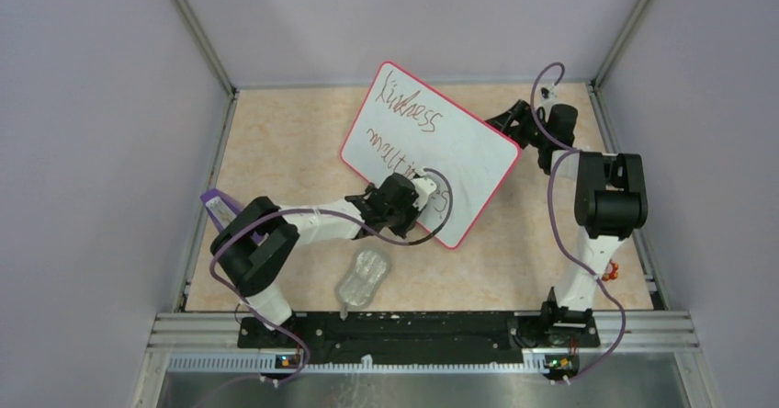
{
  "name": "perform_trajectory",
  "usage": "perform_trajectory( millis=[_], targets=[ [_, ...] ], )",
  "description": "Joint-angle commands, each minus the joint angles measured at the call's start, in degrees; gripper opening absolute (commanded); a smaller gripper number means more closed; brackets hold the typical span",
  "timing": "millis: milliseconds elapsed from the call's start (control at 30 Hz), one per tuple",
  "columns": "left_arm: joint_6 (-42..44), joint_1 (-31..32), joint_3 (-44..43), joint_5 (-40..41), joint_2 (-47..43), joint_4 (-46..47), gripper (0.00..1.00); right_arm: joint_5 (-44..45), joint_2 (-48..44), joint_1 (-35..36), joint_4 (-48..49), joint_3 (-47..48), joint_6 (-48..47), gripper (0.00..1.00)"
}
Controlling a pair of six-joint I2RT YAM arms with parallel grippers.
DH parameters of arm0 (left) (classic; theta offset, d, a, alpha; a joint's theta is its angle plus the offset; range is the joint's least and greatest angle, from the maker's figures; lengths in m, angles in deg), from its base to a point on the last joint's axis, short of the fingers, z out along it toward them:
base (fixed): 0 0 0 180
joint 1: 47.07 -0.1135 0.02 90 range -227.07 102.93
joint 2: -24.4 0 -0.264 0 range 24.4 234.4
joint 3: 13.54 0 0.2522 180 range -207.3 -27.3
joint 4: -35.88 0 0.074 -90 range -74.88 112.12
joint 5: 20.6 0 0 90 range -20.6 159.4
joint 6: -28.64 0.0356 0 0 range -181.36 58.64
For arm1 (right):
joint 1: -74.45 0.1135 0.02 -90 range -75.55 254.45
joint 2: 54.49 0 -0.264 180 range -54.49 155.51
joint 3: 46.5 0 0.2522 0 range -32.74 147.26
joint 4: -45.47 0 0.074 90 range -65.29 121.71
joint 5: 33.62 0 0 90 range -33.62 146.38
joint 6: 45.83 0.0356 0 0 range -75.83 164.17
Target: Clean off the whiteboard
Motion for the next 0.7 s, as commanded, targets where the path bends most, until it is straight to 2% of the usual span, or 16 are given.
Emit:
perform_trajectory(
  millis=[0,433,467,533,633,667],
  targets=[
    [-3.45,2.20,5.80,-7.58,-3.47,-9.13,0.00,-0.79,-2.16,-0.52,2.25,0.13,0.39,0.75],
    [-10.19,2.29,10.05,-6.71,-7.66,-9.81,0.00,-1.42,-2.35,-0.51,3.04,-0.27,1.08,0.75],
    [-10.47,2.29,10.08,-6.66,-8.02,-9.99,0.02,-1.47,-2.36,-0.51,3.14,-0.35,1.13,0.75],
    [-11.10,2.29,9.55,-5.95,-9.10,-10.95,0.21,-1.60,-2.35,-0.51,3.22,-0.38,1.24,0.75],
    [-12.18,2.29,8.26,-3.80,-12.36,-13.50,0.42,-1.73,-2.34,-0.51,3.32,-0.31,1.32,0.75],
    [-12.66,2.29,7.72,-2.90,-13.58,-14.57,0.52,-1.74,-2.48,-0.51,3.30,-0.35,1.44,0.75]
  ],
)
